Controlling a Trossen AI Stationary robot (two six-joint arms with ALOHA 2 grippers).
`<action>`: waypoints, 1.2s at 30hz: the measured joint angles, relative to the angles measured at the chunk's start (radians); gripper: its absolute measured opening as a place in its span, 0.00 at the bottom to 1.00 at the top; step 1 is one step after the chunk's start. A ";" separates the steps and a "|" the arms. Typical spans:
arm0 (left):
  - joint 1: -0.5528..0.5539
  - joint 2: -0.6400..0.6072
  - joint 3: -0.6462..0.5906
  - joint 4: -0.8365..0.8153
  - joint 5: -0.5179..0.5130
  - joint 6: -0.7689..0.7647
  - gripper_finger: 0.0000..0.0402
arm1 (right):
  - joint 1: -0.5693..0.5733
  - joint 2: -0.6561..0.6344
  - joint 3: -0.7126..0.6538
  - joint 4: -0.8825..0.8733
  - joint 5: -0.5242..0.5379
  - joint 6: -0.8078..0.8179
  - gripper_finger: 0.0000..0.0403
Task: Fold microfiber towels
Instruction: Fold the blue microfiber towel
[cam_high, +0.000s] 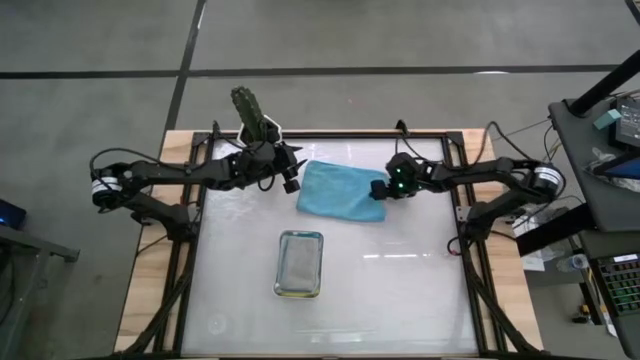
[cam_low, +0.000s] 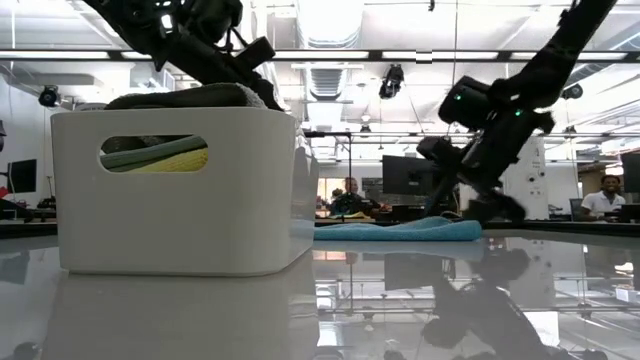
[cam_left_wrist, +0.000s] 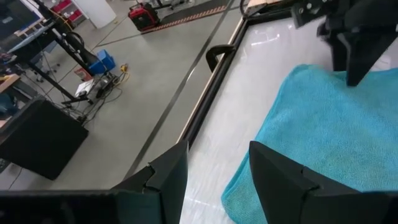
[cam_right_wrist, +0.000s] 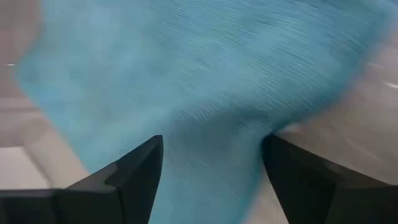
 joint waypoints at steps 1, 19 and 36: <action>0.000 0.000 0.000 0.005 0.000 0.000 0.39 | 0.000 0.020 0.000 0.051 -0.017 -0.001 0.65; 0.000 0.000 -0.005 0.031 0.000 0.000 0.39 | 0.010 0.071 -0.006 0.178 0.002 -0.072 0.12; 0.001 0.002 -0.007 0.037 0.000 0.000 0.39 | -0.046 -0.092 0.296 -0.770 0.311 -0.262 0.03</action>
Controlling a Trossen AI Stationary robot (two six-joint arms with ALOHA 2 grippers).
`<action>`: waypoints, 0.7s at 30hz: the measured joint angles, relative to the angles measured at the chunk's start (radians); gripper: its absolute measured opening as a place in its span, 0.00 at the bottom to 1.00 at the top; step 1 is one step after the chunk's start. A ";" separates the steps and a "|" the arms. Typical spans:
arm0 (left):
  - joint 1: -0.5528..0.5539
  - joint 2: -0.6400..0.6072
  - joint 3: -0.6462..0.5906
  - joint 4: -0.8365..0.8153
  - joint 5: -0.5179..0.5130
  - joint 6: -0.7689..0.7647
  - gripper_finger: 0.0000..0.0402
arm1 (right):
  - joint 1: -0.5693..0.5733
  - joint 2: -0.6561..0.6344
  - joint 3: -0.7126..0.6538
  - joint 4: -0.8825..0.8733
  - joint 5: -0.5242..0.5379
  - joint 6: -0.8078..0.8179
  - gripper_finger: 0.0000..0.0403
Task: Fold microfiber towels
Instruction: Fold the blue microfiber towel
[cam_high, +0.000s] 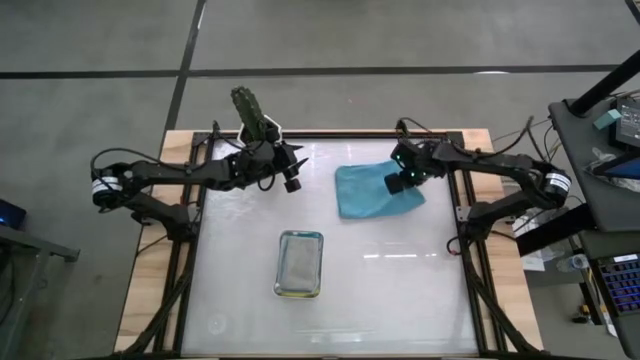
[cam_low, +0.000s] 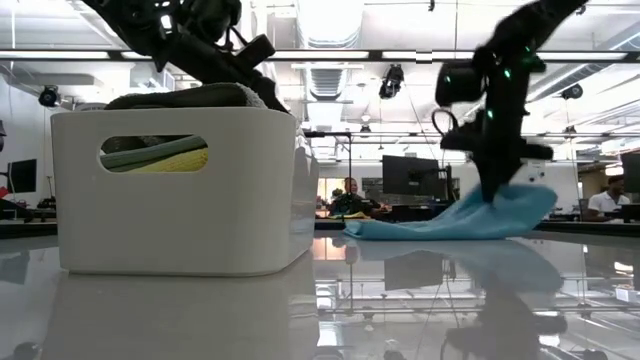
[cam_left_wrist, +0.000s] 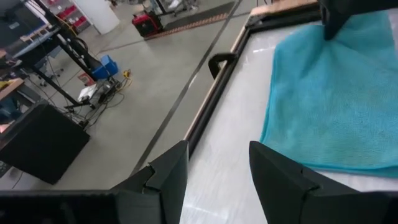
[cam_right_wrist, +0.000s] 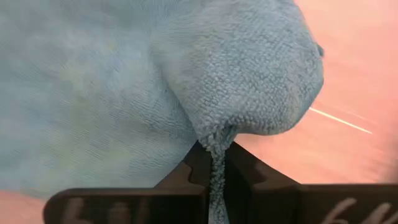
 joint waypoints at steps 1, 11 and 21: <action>0.000 0.005 0.000 0.013 0.000 0.001 0.39 | -0.001 0.000 0.033 -0.039 0.010 0.001 0.03; 0.000 0.035 0.000 0.005 0.000 0.051 0.39 | 0.070 0.121 0.221 -0.045 0.007 0.131 0.03; 0.000 0.012 -0.011 -0.045 0.000 0.055 0.39 | 0.201 0.421 0.421 0.024 -0.052 0.123 0.03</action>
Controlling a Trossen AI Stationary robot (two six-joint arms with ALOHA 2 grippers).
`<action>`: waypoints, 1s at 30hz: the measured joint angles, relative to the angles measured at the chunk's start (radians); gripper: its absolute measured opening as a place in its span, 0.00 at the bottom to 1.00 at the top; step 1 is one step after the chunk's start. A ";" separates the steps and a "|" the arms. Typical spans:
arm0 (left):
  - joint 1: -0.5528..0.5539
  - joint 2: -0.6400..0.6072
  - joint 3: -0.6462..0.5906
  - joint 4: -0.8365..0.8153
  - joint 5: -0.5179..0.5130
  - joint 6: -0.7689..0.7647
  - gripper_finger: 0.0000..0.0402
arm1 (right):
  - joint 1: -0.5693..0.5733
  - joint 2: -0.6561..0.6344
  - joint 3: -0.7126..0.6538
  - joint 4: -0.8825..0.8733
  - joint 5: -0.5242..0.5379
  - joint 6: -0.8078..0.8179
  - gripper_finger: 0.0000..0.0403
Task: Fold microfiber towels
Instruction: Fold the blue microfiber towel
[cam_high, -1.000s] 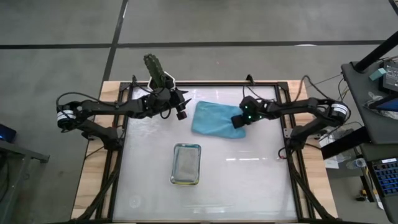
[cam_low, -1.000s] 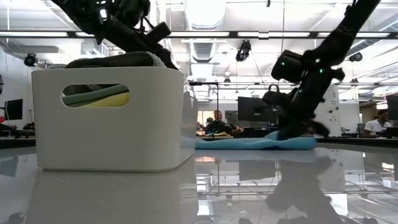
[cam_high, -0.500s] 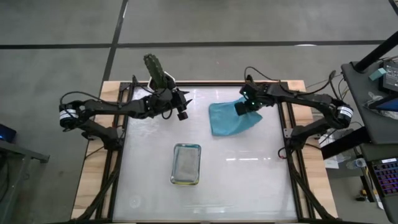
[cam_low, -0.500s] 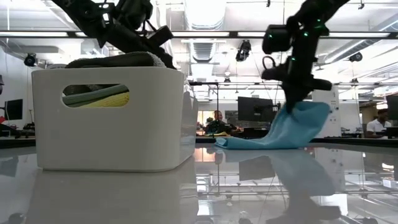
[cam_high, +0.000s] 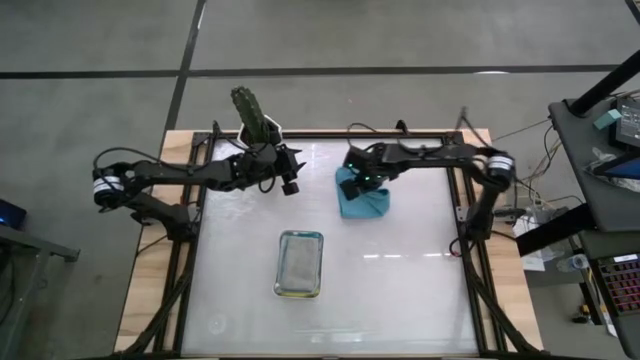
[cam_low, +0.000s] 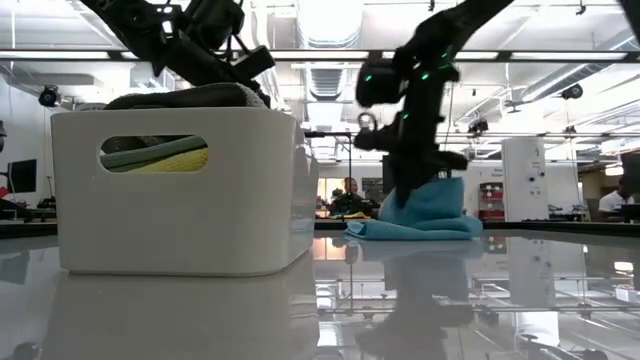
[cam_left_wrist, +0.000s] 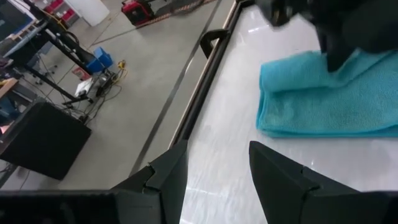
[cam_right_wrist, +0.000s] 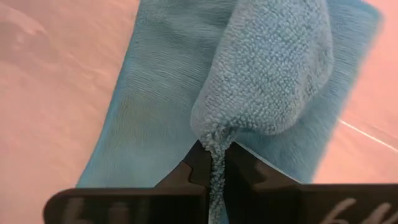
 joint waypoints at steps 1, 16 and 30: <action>0.000 -0.002 0.000 -0.004 0.000 0.000 0.39 | 0.002 0.029 0.018 -0.002 0.000 -0.007 0.03; 0.000 -0.010 -0.002 -0.030 -0.002 0.003 0.39 | 0.001 0.177 0.152 -0.009 0.000 -0.043 0.16; 0.000 -0.012 -0.002 -0.029 -0.003 0.002 0.39 | 0.018 0.175 0.209 -0.009 -0.008 -0.032 0.43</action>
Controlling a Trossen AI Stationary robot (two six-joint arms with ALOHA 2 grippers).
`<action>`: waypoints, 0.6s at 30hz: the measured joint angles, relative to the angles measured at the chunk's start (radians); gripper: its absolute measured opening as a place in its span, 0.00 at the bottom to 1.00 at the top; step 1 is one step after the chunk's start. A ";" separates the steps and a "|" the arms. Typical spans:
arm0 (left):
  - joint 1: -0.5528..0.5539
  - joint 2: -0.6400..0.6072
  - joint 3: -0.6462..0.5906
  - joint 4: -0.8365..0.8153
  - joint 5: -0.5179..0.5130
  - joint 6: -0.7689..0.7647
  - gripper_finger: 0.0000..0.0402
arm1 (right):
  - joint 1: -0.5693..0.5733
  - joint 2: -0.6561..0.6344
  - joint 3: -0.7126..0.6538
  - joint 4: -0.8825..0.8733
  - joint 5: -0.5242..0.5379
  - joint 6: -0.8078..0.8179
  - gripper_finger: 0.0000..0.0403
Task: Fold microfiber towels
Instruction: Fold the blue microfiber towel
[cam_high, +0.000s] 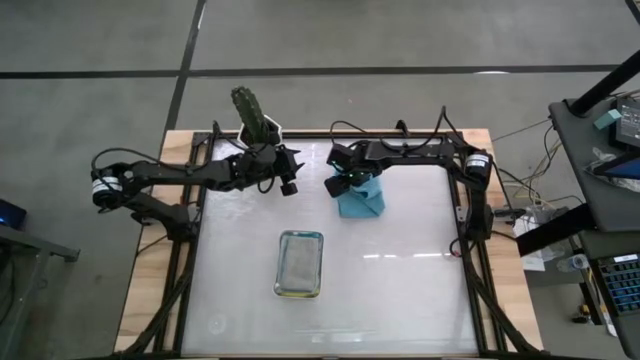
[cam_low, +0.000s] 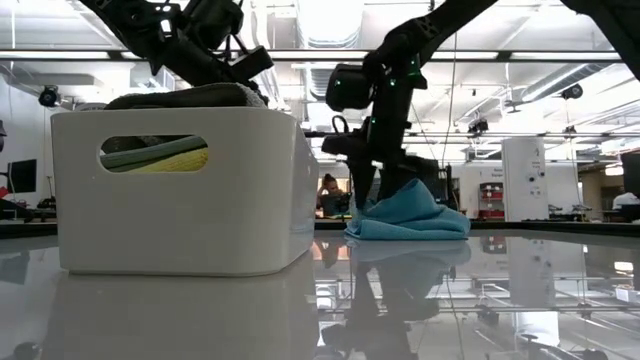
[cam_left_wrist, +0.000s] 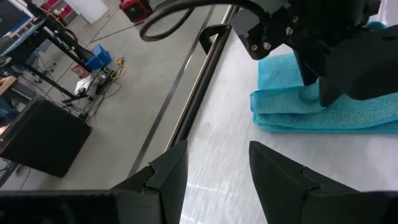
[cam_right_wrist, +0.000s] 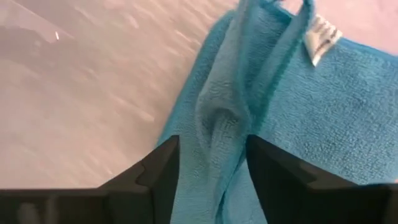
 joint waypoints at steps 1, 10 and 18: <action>0.000 0.000 0.000 0.000 0.000 0.000 0.39 | 0.004 0.000 0.006 -0.001 0.000 0.001 0.45; 0.000 -0.001 0.000 -0.031 0.000 0.017 0.39 | 0.050 -0.007 0.079 -0.029 -0.061 -0.049 0.49; -0.001 -0.001 0.000 -0.047 0.000 0.017 0.39 | 0.137 -0.104 0.096 -0.233 -0.011 -0.208 0.48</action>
